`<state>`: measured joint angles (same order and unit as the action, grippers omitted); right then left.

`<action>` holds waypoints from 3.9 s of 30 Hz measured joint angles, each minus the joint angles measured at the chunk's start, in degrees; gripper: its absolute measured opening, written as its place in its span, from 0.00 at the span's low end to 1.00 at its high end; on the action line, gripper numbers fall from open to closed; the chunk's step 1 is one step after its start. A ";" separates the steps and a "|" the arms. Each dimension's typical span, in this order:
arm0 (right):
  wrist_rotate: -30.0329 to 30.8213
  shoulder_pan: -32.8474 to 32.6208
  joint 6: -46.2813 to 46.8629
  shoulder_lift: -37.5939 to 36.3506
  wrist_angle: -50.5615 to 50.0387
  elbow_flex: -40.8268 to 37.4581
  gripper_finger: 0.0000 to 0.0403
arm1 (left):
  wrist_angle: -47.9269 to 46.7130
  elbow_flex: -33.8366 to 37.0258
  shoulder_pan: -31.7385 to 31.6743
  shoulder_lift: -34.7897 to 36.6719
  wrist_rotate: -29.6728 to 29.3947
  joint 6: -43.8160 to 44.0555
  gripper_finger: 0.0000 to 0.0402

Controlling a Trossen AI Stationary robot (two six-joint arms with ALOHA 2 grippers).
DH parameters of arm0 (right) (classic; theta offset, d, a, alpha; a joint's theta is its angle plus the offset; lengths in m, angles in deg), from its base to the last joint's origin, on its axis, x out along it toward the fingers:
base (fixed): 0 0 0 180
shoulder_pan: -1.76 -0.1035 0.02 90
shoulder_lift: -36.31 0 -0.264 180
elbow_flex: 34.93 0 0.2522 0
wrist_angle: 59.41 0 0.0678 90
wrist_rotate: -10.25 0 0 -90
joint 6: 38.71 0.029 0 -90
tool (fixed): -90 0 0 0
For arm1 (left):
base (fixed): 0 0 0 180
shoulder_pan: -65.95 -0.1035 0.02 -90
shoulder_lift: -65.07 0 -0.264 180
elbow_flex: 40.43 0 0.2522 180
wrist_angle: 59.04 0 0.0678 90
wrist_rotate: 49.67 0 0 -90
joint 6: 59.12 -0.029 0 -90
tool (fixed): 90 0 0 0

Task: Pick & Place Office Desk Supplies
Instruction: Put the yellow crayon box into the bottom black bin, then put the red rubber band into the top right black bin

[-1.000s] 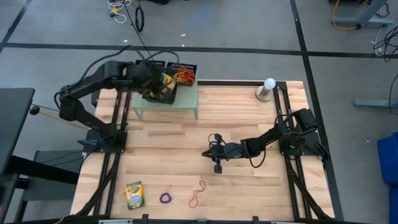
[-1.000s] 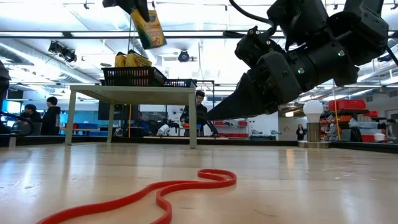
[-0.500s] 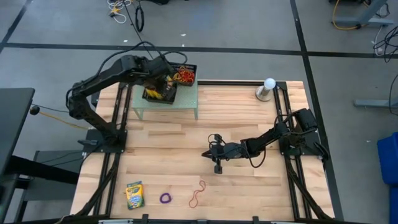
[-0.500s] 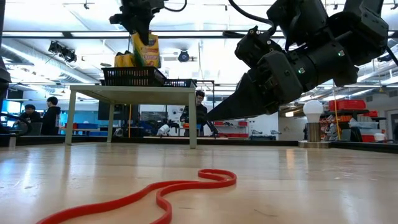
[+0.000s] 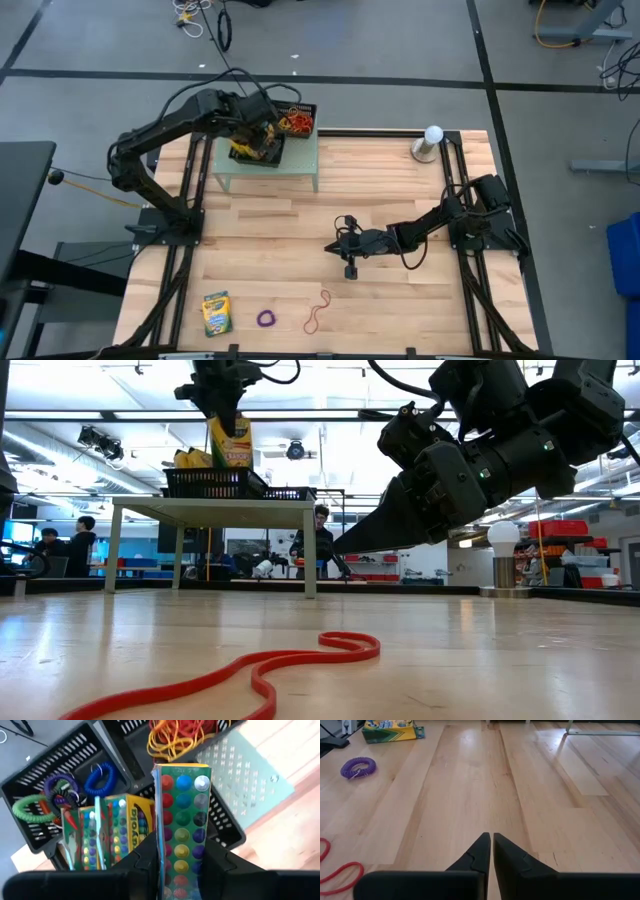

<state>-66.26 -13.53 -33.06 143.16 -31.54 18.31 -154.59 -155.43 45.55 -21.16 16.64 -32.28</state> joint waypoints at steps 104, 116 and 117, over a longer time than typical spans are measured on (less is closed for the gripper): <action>-0.11 -0.79 -0.55 0.04 -0.44 -0.02 0.07 | 47.13 33.79 33.20 9.98 3.22 -28.42 0.14; -0.12 -0.76 -0.52 0.04 -0.37 -0.02 0.07 | 99.05 70.26 33.59 20.04 7.59 -29.89 0.14; -0.12 -0.76 -0.52 0.04 -0.37 -0.02 0.07 | 101.99 72.14 33.59 20.04 7.59 -29.84 0.14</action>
<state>-66.38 -14.29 -33.58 143.20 -31.92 18.29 -52.61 -83.30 79.14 -1.12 24.23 -62.12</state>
